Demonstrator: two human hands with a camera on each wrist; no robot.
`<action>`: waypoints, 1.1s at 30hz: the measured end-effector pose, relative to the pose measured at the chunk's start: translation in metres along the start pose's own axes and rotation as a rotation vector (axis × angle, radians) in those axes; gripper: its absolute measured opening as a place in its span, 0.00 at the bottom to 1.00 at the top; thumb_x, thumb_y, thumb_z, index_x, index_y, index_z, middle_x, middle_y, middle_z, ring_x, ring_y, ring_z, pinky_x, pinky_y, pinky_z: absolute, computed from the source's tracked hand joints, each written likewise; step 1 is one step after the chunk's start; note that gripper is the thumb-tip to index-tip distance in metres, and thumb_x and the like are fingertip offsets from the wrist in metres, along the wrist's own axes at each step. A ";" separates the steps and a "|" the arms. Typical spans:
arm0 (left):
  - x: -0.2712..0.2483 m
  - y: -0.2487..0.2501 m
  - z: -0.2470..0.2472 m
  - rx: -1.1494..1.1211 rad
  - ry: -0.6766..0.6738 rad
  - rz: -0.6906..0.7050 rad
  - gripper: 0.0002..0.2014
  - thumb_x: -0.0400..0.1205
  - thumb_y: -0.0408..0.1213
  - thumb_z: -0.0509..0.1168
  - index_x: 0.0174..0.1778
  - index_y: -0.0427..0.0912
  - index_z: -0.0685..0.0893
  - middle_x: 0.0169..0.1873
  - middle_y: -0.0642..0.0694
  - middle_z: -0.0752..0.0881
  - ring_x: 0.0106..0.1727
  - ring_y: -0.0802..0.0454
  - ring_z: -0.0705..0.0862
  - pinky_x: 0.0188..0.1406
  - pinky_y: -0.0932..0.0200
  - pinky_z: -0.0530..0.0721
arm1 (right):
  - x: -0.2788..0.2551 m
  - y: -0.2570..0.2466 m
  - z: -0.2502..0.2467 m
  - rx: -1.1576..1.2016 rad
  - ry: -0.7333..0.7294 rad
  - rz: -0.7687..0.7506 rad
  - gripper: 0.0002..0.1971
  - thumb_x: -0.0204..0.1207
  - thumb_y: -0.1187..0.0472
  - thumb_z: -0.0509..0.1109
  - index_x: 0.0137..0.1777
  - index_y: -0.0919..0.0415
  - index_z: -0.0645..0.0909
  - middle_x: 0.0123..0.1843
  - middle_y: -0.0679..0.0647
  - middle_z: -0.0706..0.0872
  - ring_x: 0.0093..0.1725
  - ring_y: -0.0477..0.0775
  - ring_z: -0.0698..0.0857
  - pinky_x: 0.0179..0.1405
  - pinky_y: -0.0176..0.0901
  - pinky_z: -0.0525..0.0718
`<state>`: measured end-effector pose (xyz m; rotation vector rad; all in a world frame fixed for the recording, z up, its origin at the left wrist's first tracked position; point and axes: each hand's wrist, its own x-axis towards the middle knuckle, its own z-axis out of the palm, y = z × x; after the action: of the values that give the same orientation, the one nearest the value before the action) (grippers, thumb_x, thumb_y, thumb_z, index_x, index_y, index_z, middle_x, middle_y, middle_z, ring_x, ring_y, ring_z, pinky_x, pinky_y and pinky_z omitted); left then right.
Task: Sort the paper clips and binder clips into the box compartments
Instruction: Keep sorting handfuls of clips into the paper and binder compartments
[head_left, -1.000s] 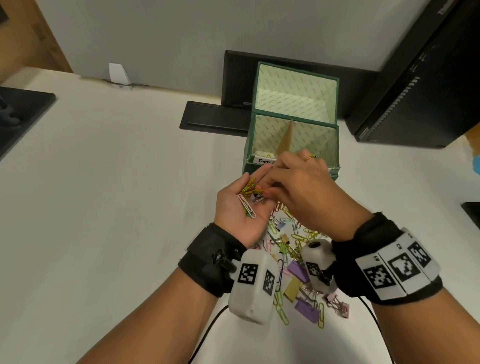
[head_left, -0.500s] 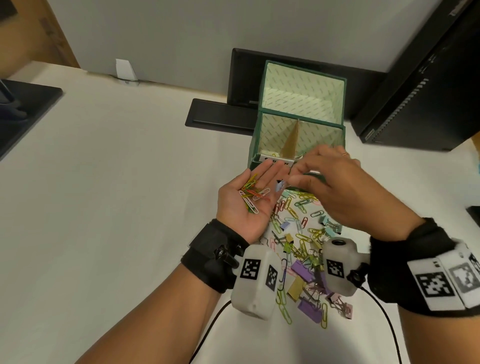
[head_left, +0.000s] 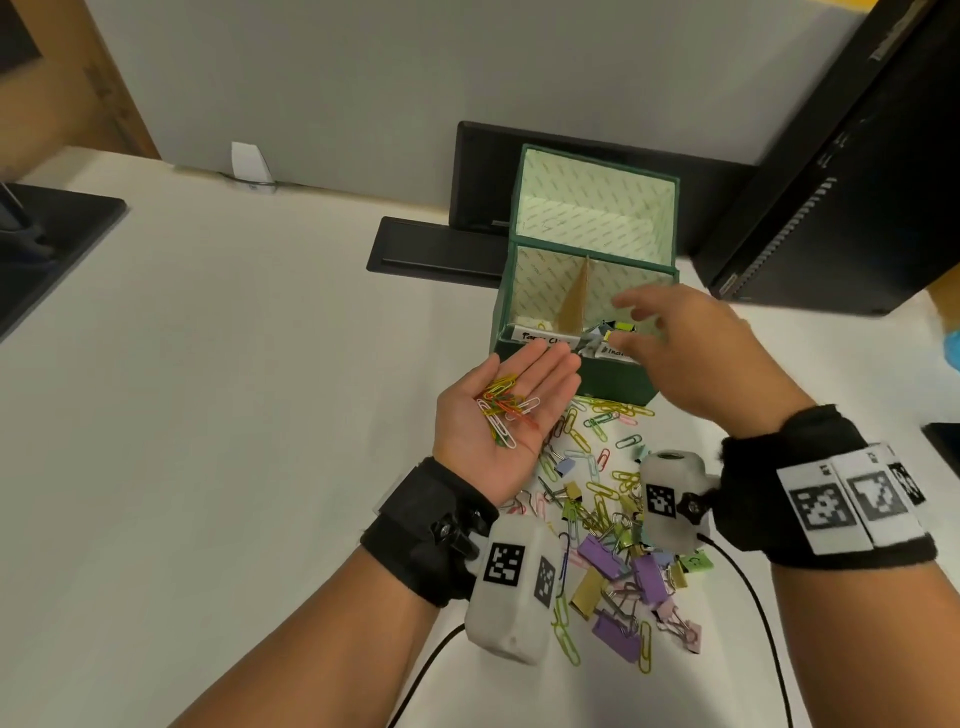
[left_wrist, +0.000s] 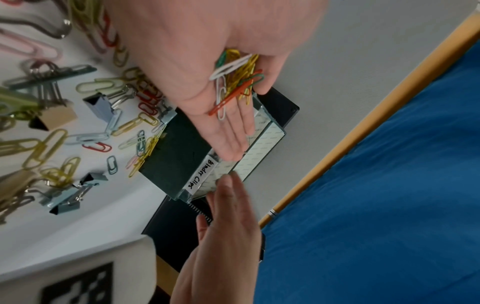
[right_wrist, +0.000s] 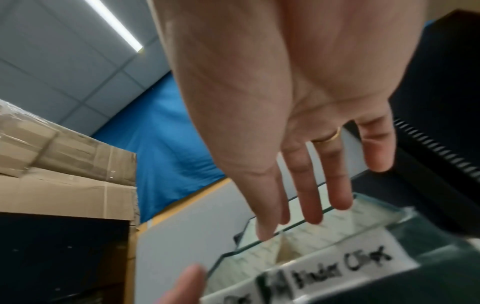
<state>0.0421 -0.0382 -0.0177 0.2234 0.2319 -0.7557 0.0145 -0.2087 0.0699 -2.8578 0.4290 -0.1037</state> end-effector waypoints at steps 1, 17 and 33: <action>0.000 0.000 0.000 0.003 0.005 0.005 0.23 0.87 0.40 0.53 0.56 0.23 0.86 0.59 0.27 0.85 0.56 0.32 0.88 0.59 0.38 0.83 | -0.003 -0.005 0.000 0.039 0.032 -0.049 0.18 0.80 0.45 0.69 0.69 0.41 0.78 0.62 0.47 0.84 0.62 0.54 0.81 0.64 0.64 0.80; -0.001 -0.003 -0.004 0.042 0.164 0.016 0.23 0.84 0.52 0.58 0.61 0.36 0.84 0.52 0.40 0.83 0.59 0.47 0.82 0.72 0.56 0.72 | -0.037 -0.064 0.019 -0.120 -0.194 -0.479 0.23 0.74 0.51 0.75 0.70 0.47 0.81 0.63 0.46 0.81 0.61 0.52 0.78 0.61 0.51 0.77; 0.003 -0.007 -0.003 0.043 0.036 0.039 0.26 0.87 0.50 0.54 0.48 0.30 0.89 0.41 0.36 0.90 0.42 0.44 0.90 0.51 0.52 0.87 | -0.030 -0.058 0.034 0.079 -0.060 -0.286 0.10 0.75 0.59 0.73 0.55 0.49 0.90 0.48 0.47 0.92 0.48 0.47 0.88 0.51 0.46 0.87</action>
<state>0.0386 -0.0442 -0.0218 0.2813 0.2445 -0.7192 0.0061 -0.1379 0.0504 -2.8170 0.0026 -0.0836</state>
